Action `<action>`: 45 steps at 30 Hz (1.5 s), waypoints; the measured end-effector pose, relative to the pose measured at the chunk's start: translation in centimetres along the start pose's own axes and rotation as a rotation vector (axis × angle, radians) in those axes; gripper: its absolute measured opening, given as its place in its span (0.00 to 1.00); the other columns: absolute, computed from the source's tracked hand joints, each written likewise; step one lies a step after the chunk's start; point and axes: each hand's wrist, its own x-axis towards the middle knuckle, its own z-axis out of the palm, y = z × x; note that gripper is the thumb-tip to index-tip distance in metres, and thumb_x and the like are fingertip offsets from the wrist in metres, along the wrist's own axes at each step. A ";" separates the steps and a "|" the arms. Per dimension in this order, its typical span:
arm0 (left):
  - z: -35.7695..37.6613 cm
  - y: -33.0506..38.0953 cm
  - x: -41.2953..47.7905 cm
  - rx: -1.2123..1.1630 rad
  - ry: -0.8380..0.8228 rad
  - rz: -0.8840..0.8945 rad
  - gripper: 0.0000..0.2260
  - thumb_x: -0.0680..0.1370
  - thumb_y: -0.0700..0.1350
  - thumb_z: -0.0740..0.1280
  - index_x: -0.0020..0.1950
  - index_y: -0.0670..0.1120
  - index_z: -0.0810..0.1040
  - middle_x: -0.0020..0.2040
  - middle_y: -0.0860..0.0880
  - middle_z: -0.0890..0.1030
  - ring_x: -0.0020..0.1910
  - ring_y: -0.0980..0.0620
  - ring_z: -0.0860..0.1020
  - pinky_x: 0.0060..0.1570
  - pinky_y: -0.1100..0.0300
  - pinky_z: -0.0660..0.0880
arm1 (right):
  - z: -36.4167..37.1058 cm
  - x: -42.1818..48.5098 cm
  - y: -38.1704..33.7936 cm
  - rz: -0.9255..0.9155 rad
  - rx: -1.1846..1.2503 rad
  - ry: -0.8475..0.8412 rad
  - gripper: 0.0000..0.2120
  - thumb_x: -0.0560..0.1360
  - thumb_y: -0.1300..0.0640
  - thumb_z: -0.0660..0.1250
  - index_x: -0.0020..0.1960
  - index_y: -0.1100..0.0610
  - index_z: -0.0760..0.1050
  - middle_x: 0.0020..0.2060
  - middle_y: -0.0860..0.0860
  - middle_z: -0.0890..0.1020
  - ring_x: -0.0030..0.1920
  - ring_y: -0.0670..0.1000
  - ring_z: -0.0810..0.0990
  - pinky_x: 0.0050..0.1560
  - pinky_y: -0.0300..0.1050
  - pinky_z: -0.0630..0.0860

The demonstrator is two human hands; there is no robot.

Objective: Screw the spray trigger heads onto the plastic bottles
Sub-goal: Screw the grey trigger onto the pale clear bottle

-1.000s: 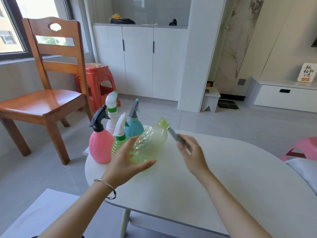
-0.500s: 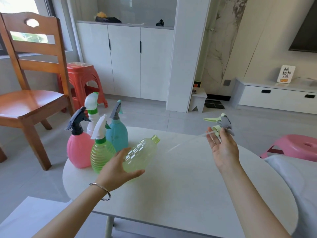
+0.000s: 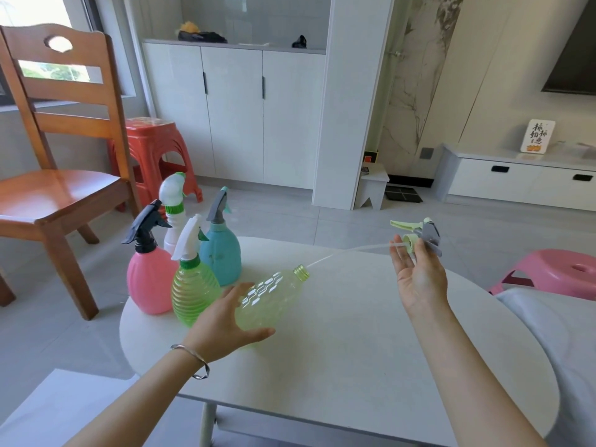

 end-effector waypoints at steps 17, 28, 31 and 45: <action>0.1 3.1 0.8 -0.168 -0.041 0.109 0.39 0.58 0.69 0.73 0.66 0.60 0.67 0.57 0.63 0.73 0.56 0.68 0.72 0.51 0.79 0.65 | 1.0 -4.0 4.3 0.248 -0.457 -0.543 0.05 0.66 0.53 0.72 0.40 0.52 0.80 0.49 0.51 0.85 0.56 0.52 0.81 0.60 0.44 0.76; -1.6 5.0 1.3 -0.523 -0.416 0.012 0.26 0.61 0.62 0.75 0.57 0.58 0.77 0.53 0.51 0.83 0.49 0.55 0.81 0.51 0.58 0.79 | 0.6 -3.3 1.9 0.223 -0.555 -0.684 0.11 0.63 0.52 0.74 0.44 0.55 0.82 0.49 0.51 0.85 0.53 0.49 0.81 0.54 0.41 0.78; -2.3 5.5 1.4 -0.543 -0.501 -0.006 0.27 0.62 0.59 0.74 0.59 0.54 0.77 0.54 0.47 0.83 0.51 0.51 0.81 0.52 0.58 0.78 | 0.5 -3.3 1.3 0.249 -0.585 -0.728 0.12 0.66 0.54 0.71 0.48 0.58 0.82 0.50 0.52 0.85 0.53 0.49 0.82 0.53 0.42 0.79; 0.3 8.1 2.7 -1.269 -0.068 -0.456 0.28 0.64 0.63 0.68 0.58 0.47 0.77 0.57 0.50 0.81 0.52 0.53 0.80 0.49 0.59 0.76 | -0.1 -3.1 1.6 -0.057 -0.593 -0.507 0.21 0.64 0.54 0.73 0.51 0.67 0.77 0.51 0.57 0.83 0.52 0.50 0.82 0.57 0.41 0.77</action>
